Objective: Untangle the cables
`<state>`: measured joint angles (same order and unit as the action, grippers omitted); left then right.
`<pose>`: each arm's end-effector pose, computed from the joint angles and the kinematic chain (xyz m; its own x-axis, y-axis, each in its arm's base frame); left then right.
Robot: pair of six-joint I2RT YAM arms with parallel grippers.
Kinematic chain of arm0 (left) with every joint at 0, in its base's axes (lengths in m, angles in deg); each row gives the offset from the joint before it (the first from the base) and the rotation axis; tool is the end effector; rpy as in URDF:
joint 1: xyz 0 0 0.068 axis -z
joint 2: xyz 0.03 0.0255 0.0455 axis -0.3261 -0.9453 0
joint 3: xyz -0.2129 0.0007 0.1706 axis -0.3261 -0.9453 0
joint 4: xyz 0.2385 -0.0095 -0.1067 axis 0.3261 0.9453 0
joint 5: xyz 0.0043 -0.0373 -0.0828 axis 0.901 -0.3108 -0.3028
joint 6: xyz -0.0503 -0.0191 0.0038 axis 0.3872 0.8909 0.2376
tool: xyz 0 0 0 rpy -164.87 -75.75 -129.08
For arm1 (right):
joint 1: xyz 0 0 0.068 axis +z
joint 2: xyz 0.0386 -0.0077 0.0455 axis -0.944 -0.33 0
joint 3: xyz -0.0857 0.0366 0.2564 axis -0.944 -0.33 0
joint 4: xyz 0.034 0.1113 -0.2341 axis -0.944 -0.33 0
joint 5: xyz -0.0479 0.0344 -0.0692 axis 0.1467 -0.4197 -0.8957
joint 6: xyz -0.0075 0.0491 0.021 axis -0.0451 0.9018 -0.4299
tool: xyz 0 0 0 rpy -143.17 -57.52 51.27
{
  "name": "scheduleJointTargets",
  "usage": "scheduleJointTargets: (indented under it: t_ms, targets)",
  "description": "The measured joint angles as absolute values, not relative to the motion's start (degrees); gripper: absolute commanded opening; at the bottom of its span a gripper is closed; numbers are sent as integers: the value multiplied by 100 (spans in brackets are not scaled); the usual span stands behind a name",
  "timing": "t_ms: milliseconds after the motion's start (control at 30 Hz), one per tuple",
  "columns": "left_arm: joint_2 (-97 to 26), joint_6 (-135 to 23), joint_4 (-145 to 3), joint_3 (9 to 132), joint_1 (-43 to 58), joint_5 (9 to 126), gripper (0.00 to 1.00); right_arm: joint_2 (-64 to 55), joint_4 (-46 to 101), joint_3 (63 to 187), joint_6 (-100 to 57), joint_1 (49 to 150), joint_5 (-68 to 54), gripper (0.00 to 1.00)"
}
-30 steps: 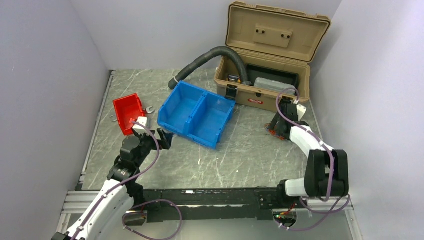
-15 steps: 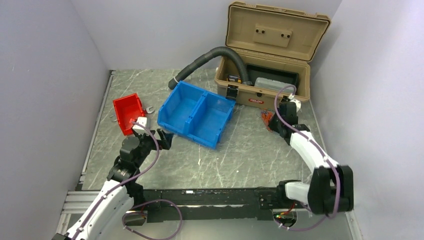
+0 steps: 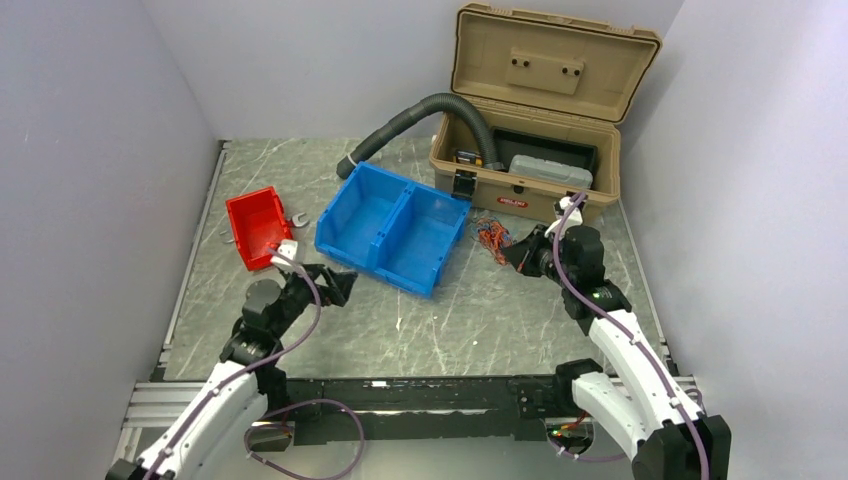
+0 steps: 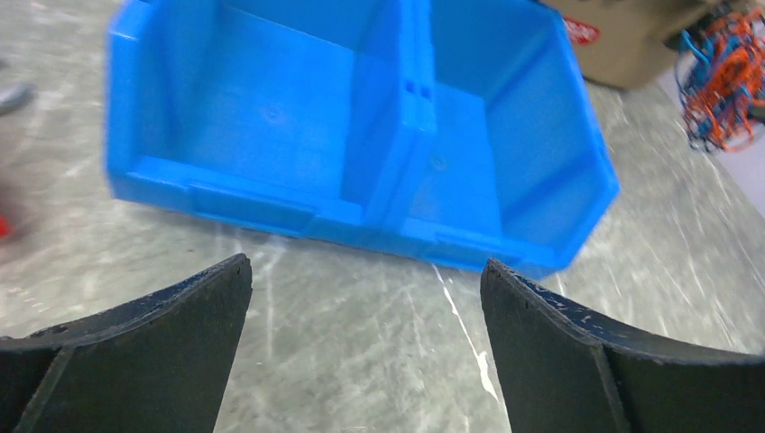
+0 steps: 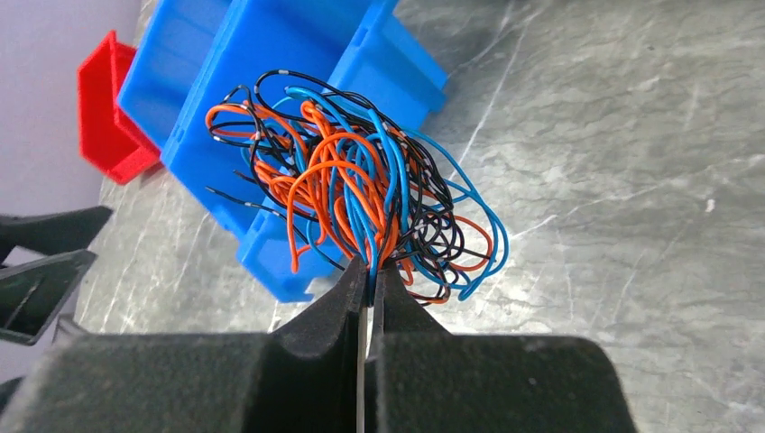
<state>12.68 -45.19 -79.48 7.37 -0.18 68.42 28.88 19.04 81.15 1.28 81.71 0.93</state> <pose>0.1363 -0.0511 0.1984 -0.2926 -0.3073 -0.9055 0.3510 0.8463 -0.4007 0.1864 0.0460 0.2547 -0.5637 0.3717 -0.7376 -0.1703 0.8215 0.5442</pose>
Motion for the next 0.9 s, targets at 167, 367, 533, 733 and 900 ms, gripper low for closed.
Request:
scheduleJointTargets:
  t_ms: [167, 367, 533, 733, 900]
  targets:
    - [392, -4593, -8582, 743, 190, 6003, 99, 2897, 1801, 8115, 76, 8182, 228, 0]
    - [-297, -4620, -8840, 1150, 941, 5612, 99, 2903, 1932, 8115, -14, 8213, 836, 0]
    - [-1024, -4585, -9310, 1932, 1427, 5332, 99, 2765, 2164, 8126, -112, 8565, 1288, 0]
    - [-1980, -4322, -10254, 2389, 1455, 4873, 99, 2566, 2321, 8126, -213, 9417, 1360, 0]
    - [-2382, -4176, -10756, 2374, 1459, 4523, 97, 2372, 2551, 8126, -296, 9931, 1242, 0]
